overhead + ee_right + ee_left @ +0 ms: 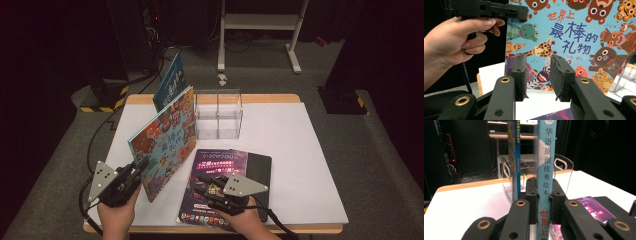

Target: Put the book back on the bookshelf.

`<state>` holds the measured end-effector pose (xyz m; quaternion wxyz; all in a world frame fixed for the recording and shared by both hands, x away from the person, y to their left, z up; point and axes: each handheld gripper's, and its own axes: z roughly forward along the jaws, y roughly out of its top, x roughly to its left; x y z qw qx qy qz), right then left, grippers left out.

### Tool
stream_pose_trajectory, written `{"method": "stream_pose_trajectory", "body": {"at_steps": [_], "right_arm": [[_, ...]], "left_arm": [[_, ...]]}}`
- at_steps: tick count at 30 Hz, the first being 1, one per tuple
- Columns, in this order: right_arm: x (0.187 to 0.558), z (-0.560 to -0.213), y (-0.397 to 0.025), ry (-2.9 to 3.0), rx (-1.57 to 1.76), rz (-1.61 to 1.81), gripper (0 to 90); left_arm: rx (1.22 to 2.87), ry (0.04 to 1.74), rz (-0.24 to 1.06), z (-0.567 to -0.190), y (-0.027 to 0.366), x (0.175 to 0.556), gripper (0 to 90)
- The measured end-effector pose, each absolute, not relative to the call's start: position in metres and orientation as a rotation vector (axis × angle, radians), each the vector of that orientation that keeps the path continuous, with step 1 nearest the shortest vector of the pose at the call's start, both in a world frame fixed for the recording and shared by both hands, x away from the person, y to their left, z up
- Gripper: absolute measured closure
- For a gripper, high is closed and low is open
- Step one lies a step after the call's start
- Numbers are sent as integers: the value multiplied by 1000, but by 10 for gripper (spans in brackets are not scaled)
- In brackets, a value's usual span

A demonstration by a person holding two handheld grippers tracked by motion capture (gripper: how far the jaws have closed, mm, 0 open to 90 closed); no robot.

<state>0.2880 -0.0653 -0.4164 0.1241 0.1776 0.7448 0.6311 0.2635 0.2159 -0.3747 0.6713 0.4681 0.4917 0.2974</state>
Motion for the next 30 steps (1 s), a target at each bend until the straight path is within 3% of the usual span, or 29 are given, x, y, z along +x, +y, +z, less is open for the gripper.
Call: {"method": "stream_pose_trajectory", "body": {"at_steps": [11,30], "right_arm": [[302,-417,-92,2150,604,1757,642],[336,-446,-182,2017,883,1506,601]], "left_arm": [[1063,1086,667,-383,221,258,812],[1081,1065,655,-403,234,245,807]]}}
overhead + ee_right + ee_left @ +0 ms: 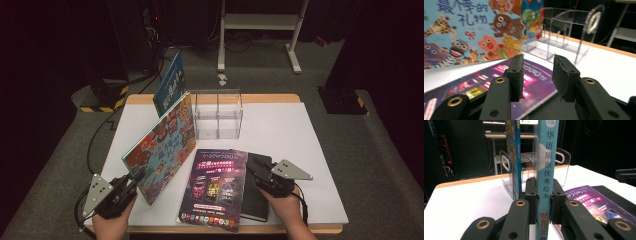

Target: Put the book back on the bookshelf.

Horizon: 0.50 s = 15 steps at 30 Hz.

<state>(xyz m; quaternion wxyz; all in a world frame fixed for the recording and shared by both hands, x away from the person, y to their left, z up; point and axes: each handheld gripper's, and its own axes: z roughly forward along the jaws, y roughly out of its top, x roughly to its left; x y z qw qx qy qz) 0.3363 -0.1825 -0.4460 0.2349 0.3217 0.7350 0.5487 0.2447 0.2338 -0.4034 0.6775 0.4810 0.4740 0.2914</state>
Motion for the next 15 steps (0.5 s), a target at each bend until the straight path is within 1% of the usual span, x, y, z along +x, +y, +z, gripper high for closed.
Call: {"method": "stream_pose_trajectory", "body": {"at_steps": [6,15], "right_arm": [[338,-457,-190,2024,925,1464,598],[339,-461,-204,1992,993,1498,599]], "left_arm": [[1081,1053,657,-409,235,241,805],[1110,1048,675,-415,237,238,794]]}}
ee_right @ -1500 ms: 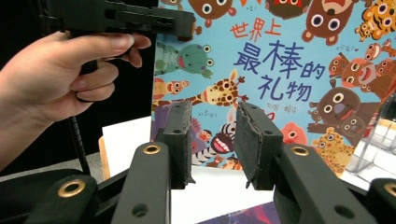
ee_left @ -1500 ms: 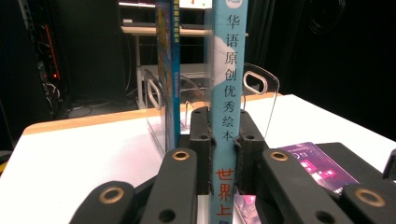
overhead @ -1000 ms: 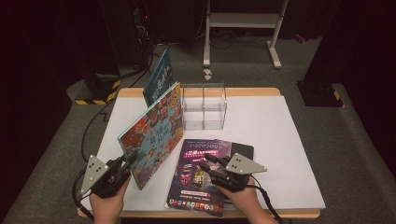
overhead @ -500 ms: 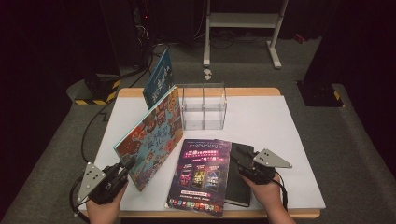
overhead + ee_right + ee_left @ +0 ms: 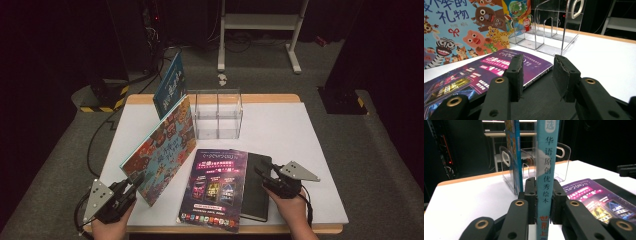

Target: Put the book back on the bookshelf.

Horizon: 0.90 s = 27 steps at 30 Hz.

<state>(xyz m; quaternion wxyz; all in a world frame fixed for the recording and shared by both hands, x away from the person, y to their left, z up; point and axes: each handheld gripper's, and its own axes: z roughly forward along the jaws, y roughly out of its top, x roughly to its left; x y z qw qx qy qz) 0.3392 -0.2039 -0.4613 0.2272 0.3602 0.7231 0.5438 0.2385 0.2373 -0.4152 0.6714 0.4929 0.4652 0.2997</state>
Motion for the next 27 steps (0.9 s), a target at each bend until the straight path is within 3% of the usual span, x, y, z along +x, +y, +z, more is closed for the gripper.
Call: {"method": "stream_pose_trajectory", "body": {"at_steps": [10,27], "right_arm": [[338,-464,-205,1998,1002,1499,596],[339,-467,-203,2015,1004,1493,580]], "left_arm": [[1084,1072,612,-413,244,242,798],[1145,1038,673,-395,236,255,746]]}}
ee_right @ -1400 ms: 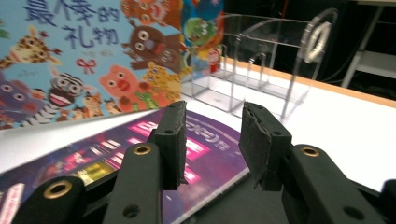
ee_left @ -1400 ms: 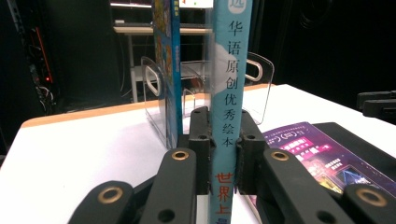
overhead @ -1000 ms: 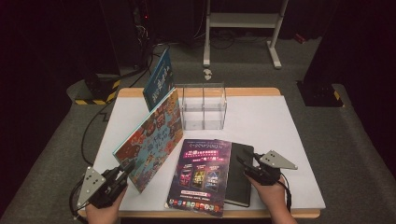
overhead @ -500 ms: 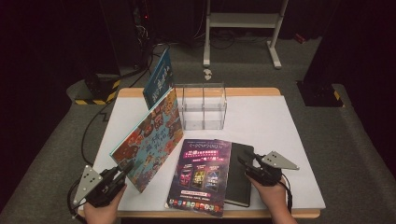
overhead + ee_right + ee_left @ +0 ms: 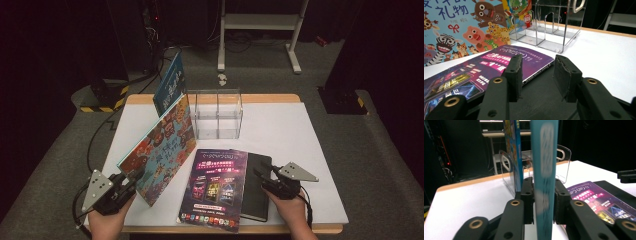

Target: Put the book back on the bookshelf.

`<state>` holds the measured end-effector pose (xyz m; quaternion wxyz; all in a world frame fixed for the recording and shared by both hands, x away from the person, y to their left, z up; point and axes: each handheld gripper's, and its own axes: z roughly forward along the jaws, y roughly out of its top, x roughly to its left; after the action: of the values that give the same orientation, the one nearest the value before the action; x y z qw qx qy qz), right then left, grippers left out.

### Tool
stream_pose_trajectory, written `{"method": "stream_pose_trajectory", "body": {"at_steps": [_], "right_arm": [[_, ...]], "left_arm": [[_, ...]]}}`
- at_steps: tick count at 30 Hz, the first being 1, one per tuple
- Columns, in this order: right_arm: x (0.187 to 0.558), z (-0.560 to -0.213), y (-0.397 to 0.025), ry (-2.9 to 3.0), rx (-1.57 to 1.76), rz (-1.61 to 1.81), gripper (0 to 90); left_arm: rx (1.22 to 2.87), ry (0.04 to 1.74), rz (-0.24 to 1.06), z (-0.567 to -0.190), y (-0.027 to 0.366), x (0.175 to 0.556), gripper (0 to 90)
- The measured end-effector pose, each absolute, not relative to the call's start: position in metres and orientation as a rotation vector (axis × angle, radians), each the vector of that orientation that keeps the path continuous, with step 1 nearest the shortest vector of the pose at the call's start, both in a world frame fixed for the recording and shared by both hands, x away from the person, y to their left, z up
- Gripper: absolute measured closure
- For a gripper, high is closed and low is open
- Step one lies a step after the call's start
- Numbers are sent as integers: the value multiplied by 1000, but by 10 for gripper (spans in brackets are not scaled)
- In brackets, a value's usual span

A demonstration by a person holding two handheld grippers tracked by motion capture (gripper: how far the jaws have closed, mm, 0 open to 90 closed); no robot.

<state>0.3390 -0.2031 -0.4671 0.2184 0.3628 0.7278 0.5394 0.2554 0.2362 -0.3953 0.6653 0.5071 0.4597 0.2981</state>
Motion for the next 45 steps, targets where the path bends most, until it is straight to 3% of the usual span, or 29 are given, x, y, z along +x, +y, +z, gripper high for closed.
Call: {"method": "stream_pose_trajectory", "body": {"at_steps": [13,45], "right_arm": [[339,-468,-207,2010,1019,1500,579],[339,-470,-207,2017,1026,1520,580]], "left_arm": [[1145,1015,630,-386,224,280,758],[1179,1061,619,-377,219,287,811]]}}
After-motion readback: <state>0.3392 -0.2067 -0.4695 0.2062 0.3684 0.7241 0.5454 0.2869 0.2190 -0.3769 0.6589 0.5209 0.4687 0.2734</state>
